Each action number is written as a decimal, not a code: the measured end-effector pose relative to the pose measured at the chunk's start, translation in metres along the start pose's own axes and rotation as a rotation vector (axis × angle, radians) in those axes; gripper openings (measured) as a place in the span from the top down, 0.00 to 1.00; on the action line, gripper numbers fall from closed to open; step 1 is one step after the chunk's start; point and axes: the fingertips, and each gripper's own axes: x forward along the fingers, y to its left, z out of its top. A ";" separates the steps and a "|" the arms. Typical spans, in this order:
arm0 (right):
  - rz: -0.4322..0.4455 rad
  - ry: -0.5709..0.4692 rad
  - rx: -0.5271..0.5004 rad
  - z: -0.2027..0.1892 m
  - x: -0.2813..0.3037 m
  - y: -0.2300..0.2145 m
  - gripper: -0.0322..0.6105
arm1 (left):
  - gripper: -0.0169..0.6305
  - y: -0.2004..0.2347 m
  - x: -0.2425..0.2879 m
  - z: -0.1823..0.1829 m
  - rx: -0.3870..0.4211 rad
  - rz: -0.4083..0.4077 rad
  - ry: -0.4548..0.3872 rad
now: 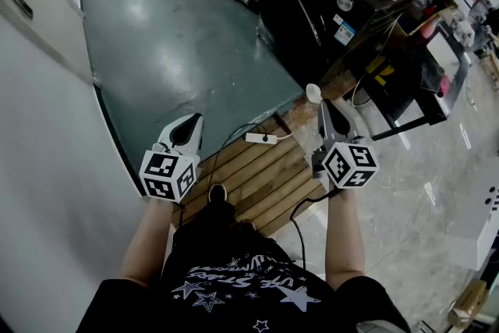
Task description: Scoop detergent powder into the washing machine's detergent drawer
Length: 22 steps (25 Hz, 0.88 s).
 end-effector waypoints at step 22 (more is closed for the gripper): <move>0.108 -0.018 -0.076 -0.003 0.114 0.009 0.90 | 0.97 0.083 0.063 -0.026 -0.121 0.064 -0.028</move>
